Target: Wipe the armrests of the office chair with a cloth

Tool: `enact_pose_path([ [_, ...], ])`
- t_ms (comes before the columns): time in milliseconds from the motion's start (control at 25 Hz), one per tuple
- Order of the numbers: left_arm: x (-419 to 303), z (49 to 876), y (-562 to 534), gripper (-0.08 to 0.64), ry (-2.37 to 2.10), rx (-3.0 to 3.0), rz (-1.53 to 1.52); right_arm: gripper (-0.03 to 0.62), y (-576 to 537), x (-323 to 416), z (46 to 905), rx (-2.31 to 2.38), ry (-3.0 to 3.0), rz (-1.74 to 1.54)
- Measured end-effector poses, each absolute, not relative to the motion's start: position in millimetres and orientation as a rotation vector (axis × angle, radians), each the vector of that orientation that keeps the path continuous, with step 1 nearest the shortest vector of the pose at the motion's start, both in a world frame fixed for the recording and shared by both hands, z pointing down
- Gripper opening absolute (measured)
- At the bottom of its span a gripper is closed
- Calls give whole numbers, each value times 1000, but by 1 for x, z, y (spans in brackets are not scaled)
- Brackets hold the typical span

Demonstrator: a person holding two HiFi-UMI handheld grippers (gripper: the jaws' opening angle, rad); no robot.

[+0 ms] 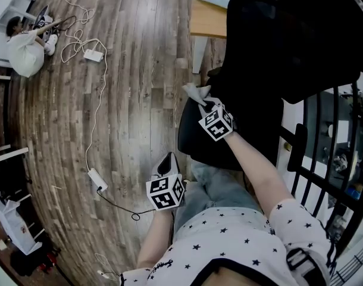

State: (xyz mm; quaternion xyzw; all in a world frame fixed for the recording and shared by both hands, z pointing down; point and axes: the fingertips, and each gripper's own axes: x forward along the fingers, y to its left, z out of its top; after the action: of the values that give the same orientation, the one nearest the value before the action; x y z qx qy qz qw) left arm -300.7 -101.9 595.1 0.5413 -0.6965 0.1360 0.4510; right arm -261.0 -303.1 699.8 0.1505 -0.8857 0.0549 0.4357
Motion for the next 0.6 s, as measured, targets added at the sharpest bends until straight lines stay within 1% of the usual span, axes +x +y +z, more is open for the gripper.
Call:
enact_pose_path([
  [600, -292, 594, -90, 3, -1692, 1359, 325, 28, -301, -263, 700, 421, -2172, 164],
])
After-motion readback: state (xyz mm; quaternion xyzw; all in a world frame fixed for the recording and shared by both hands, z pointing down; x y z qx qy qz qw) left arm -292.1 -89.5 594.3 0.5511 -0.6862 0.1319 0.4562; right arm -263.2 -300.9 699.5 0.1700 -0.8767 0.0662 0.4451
